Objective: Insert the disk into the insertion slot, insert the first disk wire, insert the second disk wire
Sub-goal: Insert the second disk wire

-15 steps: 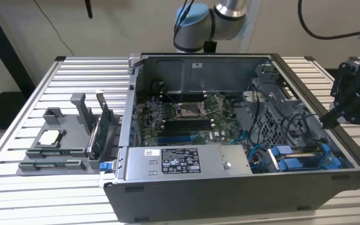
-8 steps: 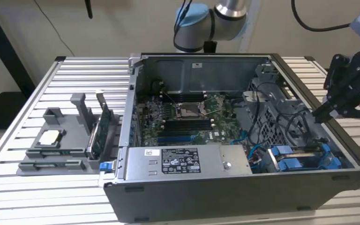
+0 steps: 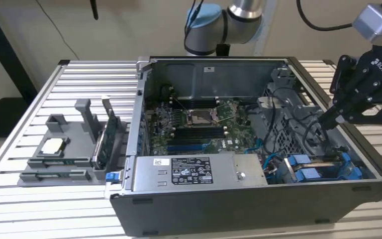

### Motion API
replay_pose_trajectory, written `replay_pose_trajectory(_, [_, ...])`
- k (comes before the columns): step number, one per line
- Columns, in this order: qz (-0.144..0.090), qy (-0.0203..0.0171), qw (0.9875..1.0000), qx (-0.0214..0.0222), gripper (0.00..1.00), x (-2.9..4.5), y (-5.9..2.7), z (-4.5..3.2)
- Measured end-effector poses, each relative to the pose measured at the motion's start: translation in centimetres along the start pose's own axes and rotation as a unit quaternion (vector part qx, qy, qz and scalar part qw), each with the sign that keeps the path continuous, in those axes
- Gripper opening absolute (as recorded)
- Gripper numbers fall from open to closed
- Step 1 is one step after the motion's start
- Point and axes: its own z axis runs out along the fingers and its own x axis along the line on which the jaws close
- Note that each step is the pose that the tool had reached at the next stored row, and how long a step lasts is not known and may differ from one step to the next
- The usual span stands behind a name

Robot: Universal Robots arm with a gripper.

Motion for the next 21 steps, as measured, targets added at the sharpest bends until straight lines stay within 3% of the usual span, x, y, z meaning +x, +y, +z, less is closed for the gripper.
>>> replay_pose_trajectory(5, [0.0, -0.0005, 1.0, 0.0, 0.16, 0.46, 0.43, 0.18])
replay_pose_trajectory(21, [-0.001, -0.0017, 1.0, 0.0012, 0.16, 0.53, 0.36, 0.55])
